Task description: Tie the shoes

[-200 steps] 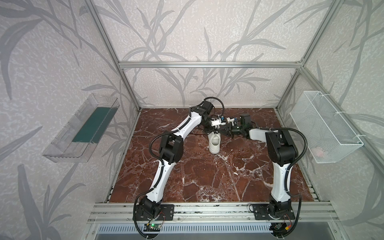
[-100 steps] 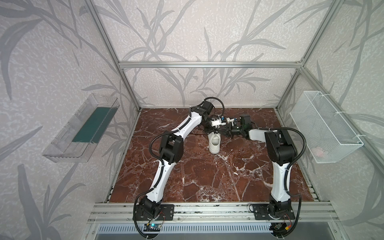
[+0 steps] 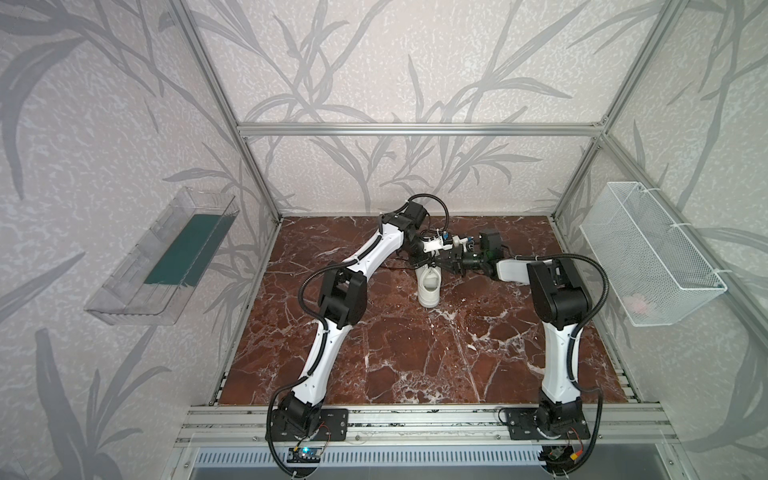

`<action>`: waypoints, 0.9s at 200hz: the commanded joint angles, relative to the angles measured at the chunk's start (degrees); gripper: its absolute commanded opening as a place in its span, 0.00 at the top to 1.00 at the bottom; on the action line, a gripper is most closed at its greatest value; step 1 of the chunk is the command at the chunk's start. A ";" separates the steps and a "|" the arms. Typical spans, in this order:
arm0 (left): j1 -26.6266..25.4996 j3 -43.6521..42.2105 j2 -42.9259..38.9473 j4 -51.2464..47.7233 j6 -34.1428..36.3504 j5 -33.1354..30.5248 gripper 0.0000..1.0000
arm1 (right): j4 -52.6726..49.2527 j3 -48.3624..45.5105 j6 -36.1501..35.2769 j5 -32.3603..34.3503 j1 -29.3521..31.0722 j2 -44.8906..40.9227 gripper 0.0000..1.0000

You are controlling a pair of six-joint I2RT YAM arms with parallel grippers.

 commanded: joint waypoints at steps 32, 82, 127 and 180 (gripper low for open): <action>-0.36 1.56 0.86 -0.43 -1.08 1.69 1.00 | 1.95 0.42 0.73 -1.23 0.40 0.93 0.82; -0.32 1.73 0.57 -0.08 -1.95 0.91 1.00 | 2.08 -0.41 0.62 -1.06 0.41 0.68 0.97; 0.28 0.27 -1.06 2.73 -5.86 -1.87 0.88 | 2.22 -0.98 0.06 -0.60 0.01 0.31 1.00; 2.07 -0.10 -2.59 4.12 -10.69 -0.04 0.68 | 0.93 -0.99 -1.50 -0.36 -0.03 0.23 1.00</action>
